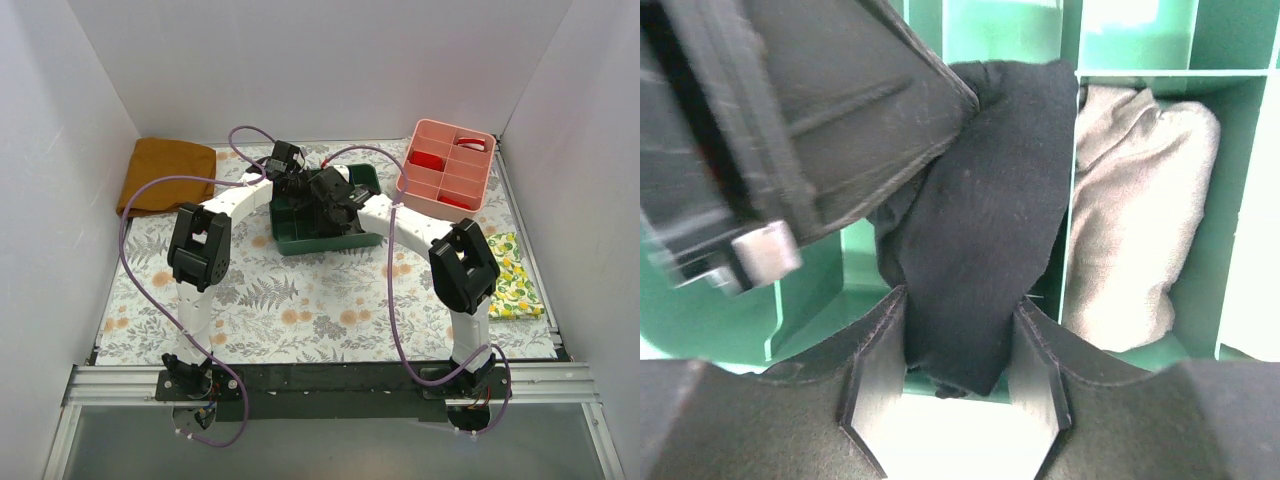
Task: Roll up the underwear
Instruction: Place the underwear in the storage box.
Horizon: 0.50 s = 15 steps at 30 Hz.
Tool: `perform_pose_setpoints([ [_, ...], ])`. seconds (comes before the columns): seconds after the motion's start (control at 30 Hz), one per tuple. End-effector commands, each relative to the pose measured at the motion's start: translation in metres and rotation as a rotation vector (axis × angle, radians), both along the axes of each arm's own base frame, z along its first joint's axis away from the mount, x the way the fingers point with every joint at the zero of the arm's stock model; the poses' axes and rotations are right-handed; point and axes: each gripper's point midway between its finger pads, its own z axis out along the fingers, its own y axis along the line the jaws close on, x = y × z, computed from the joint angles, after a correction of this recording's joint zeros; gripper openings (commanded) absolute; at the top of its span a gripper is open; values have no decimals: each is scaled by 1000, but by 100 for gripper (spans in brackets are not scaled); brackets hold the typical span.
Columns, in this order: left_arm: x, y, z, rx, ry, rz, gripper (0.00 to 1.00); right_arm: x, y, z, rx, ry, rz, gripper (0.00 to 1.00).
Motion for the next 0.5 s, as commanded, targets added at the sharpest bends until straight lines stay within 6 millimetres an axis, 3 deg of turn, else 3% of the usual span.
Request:
perform_pose_setpoints([
  [0.0,-15,-4,-12,37,52,-41,0,22,20,68,148,-189,-1,48],
  [0.23,-16,-5,-9,29,48,-47,0,26,11,75,133,-228,-41,50],
  [0.47,-15,-7,-6,16,44,-53,0,22,7,45,65,-141,-52,50],
])
